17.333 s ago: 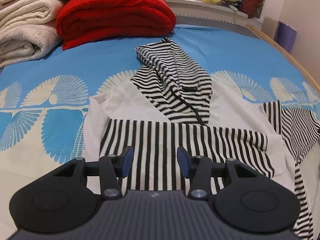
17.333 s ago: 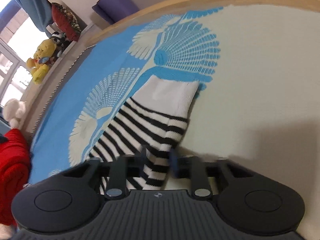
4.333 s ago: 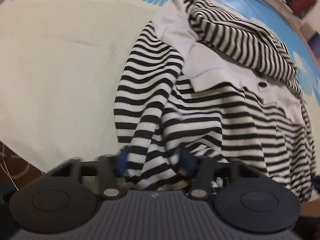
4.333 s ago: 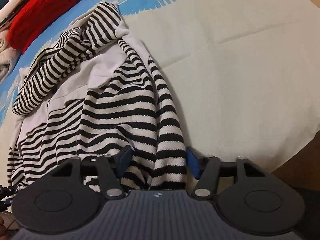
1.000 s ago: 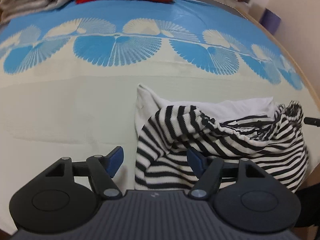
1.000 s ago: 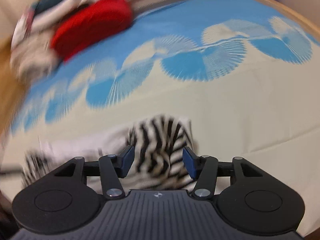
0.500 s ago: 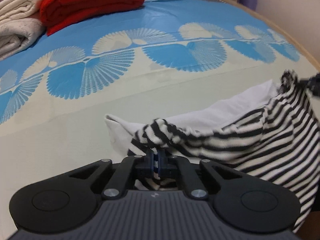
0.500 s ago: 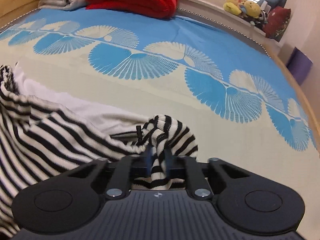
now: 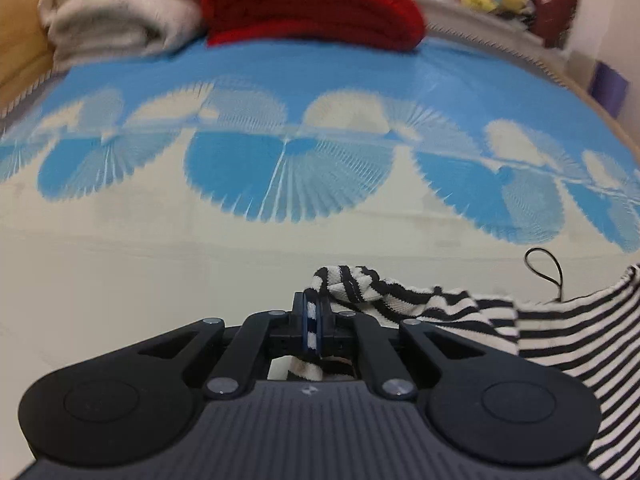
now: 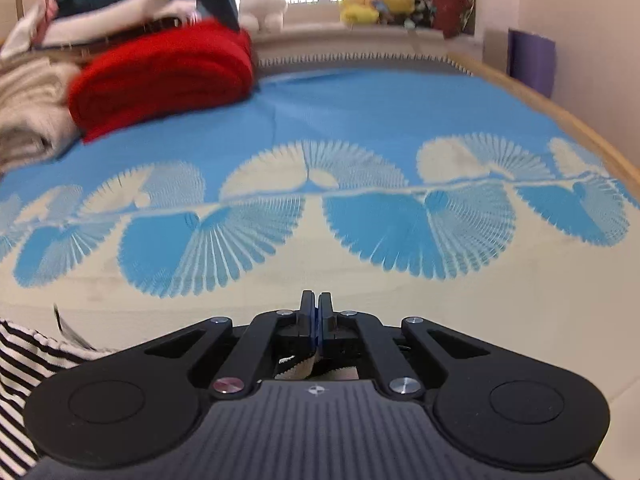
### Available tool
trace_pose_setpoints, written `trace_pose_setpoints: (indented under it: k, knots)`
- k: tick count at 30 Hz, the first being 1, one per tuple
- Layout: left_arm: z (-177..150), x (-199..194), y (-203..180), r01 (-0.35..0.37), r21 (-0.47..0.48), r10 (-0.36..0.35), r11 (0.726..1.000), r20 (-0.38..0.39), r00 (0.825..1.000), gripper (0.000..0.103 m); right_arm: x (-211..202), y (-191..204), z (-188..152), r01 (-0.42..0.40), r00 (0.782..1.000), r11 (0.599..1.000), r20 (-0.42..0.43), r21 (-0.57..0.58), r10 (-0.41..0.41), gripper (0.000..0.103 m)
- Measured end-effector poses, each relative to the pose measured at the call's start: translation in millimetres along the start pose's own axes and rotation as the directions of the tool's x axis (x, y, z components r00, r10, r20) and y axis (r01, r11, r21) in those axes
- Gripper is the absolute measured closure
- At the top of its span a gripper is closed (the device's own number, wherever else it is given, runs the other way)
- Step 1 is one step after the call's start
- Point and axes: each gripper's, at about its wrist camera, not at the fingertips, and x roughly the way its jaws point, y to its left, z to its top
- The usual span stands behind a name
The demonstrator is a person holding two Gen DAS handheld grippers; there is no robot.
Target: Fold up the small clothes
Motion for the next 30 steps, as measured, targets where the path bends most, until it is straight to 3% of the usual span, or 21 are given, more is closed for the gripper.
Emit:
trace_pose_setpoints:
  k: [4, 6, 8, 9, 11, 14, 16, 20, 26, 30]
  knots:
    - [-8.7, 27.4, 12.5, 0.036, -0.068, -0.047, 0.997, -0.176, 0.983, 0.085, 32.8, -2.0, -10.1, 0.060, 0.988, 0.998, -0.141, -0.021, -0.062, 0.103]
    - [-9.4, 22.5, 15.3, 0.028, -0.058, -0.039, 0.998, -0.184, 0.982, 0.075, 43.5, -7.6, -16.7, 0.073, 0.976, 0.997, -0.204, -0.004, -0.072, 0.103]
    - [-9.9, 9.8, 22.5, 0.035, -0.068, -0.046, 0.997, -0.164, 0.985, 0.057, 39.3, -12.9, -15.1, 0.086, 0.975, 0.996, -0.209, 0.036, -0.077, 0.098]
    - [-11.2, 1.3, 30.1, 0.055, -0.090, -0.068, 0.994, -0.149, 0.986, 0.055, 32.6, -18.4, -12.2, 0.062, 0.978, 0.995, -0.204, 0.076, -0.045, 0.095]
    - [-15.0, -13.7, 44.0, 0.093, -0.134, -0.112, 0.987, -0.143, 0.983, 0.054, 13.8, -30.8, -7.6, -0.012, 0.986, 0.989, -0.160, 0.150, 0.036, 0.072]
    - [-24.3, -32.3, 61.2, 0.161, -0.164, -0.188, 0.973, -0.167, 0.968, 0.054, -21.9, -51.0, -6.7, -0.073, 0.990, 0.980, -0.104, 0.188, 0.094, 0.056]
    - [-36.9, -44.0, 66.2, 0.180, -0.128, -0.204, 0.975, -0.201, 0.958, 0.054, -42.0, -64.3, -11.3, -0.109, 0.986, 0.974, -0.107, 0.199, 0.132, 0.055]
    - [-68.3, -56.0, 66.2, 0.218, -0.016, -0.213, 0.976, -0.289, 0.933, 0.054, -68.0, -82.5, -35.7, -0.141, 0.964, 0.975, -0.202, 0.171, 0.175, 0.054]
    - [-116.0, -54.8, 55.3, 0.249, 0.157, -0.165, 0.956, -0.414, 0.895, 0.054, -90.1, -87.6, -85.9, -0.149, 0.931, 0.989, -0.334, 0.018, 0.147, 0.052]
    - [-126.3, -49.6, 53.1, 0.266, 0.163, -0.168, 0.950, -0.453, 0.876, 0.054, -86.8, -92.5, -104.4, -0.141, 0.902, 0.990, -0.416, -0.025, 0.118, 0.052]
